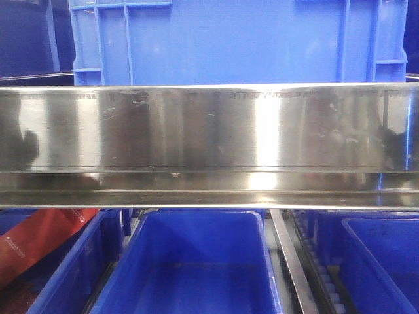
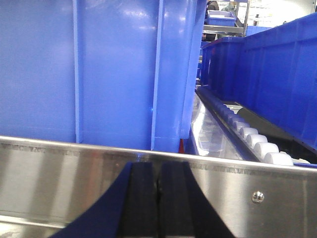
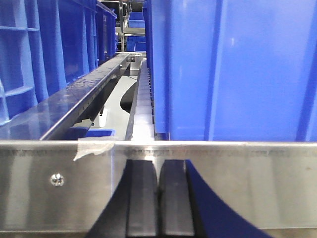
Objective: Place cylindrical capacitor in blue bin on shelf
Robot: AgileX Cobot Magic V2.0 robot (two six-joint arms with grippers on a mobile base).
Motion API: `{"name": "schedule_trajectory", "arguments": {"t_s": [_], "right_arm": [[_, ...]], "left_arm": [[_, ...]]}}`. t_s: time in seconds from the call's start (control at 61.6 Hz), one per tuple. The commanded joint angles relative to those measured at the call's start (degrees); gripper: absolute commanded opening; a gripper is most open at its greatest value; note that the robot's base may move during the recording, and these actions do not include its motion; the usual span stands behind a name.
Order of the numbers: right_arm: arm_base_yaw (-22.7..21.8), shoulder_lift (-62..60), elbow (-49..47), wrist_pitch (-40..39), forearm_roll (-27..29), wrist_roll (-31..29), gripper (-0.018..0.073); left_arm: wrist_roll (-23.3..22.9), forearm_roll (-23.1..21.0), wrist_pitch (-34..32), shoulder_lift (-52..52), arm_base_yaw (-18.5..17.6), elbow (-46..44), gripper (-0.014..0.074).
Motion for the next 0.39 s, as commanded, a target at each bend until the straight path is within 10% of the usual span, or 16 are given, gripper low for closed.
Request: {"name": "schedule_trajectory", "arguments": {"t_s": [0.0, 0.373], "right_arm": [[0.0, -0.2, 0.0, -1.2, -0.6, 0.1, -0.0143], [0.0, -0.2, 0.0, -1.2, -0.6, 0.1, -0.0143]], "left_arm": [[0.0, 0.0, -1.0, -0.3, 0.2, -0.1, -0.0111], [0.0, 0.0, -1.0, -0.3, 0.2, -0.1, -0.0111]]}}
